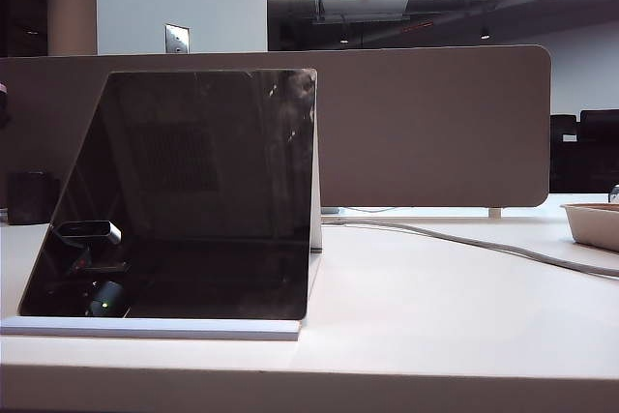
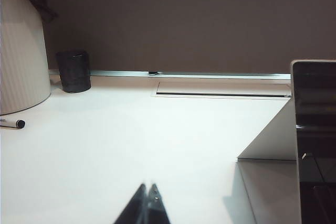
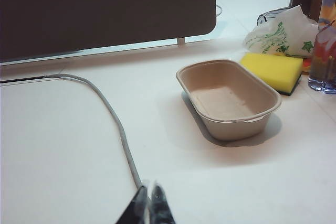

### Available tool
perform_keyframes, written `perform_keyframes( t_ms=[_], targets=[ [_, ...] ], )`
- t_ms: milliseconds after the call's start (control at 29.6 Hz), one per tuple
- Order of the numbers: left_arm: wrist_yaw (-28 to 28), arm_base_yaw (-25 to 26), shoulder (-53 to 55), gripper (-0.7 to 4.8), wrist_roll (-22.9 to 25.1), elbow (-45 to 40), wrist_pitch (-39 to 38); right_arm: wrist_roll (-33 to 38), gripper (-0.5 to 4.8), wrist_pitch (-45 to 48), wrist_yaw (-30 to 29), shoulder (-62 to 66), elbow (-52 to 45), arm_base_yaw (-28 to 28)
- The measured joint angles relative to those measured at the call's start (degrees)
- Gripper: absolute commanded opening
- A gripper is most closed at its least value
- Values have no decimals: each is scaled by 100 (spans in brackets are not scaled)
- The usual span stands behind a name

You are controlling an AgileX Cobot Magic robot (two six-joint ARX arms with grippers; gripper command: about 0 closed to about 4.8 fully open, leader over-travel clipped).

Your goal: Push the base of the mirror on the table to move it forward for a short distance.

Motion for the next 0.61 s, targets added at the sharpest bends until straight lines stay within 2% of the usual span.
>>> perform_keyframes(
  t_ms=[439, 608],
  targets=[
    [0, 0, 0, 3, 0, 0, 0, -4, 22, 0, 0, 0, 0, -2],
    [0, 0, 0, 3, 0, 0, 0, -463, 22, 0, 22, 0, 0, -9]
  ],
)
